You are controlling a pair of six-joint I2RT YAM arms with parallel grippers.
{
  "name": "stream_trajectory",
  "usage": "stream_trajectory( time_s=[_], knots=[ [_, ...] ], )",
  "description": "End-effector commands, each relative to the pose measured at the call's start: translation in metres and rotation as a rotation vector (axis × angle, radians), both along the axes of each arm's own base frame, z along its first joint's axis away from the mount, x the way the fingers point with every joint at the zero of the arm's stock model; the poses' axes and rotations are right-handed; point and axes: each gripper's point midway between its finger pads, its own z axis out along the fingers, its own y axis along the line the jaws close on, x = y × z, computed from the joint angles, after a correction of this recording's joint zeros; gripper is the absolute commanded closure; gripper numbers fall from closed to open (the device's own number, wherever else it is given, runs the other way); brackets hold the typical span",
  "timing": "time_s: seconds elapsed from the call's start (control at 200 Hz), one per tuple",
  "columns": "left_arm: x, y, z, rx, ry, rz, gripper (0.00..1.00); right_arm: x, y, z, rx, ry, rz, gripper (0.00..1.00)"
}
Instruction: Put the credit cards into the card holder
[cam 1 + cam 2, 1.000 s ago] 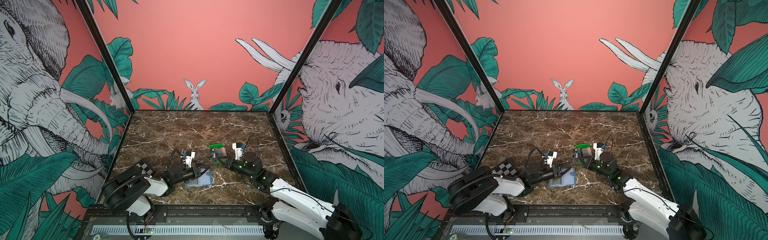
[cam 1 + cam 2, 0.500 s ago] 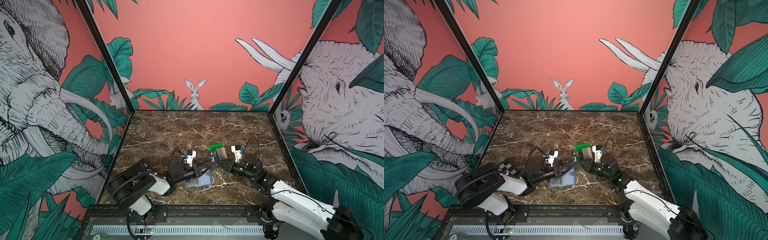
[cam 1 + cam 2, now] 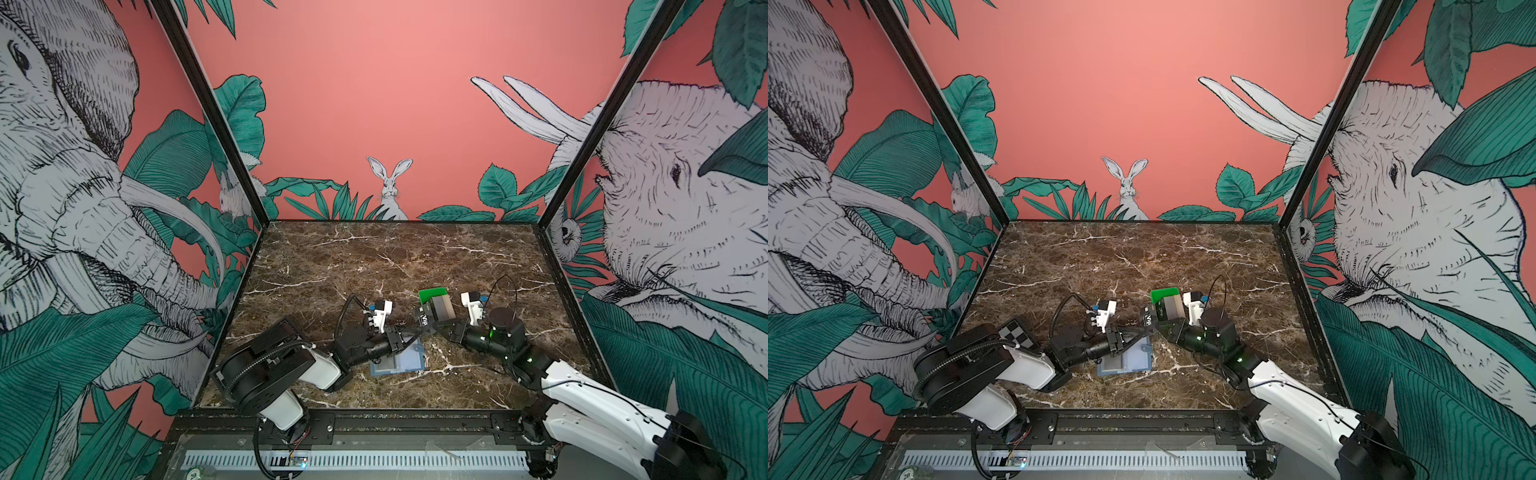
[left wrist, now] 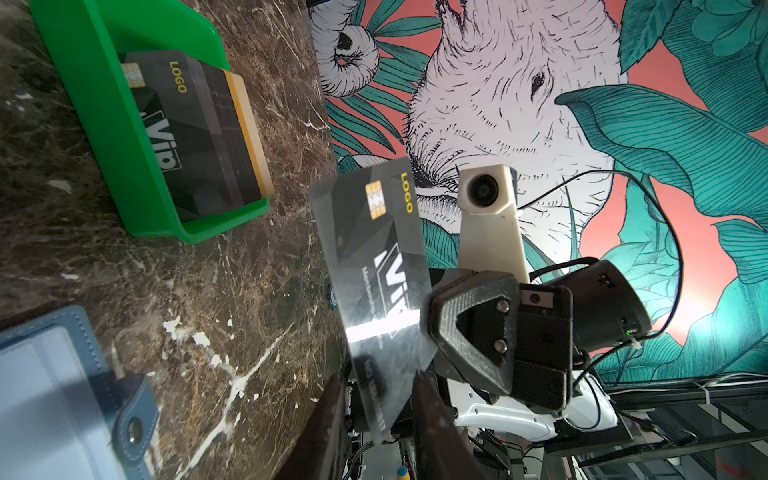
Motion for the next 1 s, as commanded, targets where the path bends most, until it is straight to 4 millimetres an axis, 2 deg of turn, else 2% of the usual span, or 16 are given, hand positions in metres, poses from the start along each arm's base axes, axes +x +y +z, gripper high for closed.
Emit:
stream_trajectory(
  time_s=[0.0, 0.395, 0.635, 0.995],
  knots=[
    [0.0048, 0.0025, 0.0175, -0.055, -0.026, 0.020, 0.71, -0.0018, 0.0040, 0.0085, 0.050, -0.025, 0.017, 1.00],
    [0.0105, 0.0101, 0.0218, -0.072, -0.012, 0.041, 0.81, -0.0039, 0.0056, 0.0051, 0.068, -0.010, 0.027, 1.00],
    [0.0104, 0.0051, 0.0250, -0.079, -0.017, 0.017, 0.84, -0.0032, 0.0080, 0.0050, 0.074, -0.008, 0.033, 1.00],
    [0.0102, 0.0047, 0.0246, -0.076, -0.020, 0.014, 0.95, -0.0025, 0.0072, 0.0037, 0.064, -0.005, 0.027, 1.00]
  ],
)
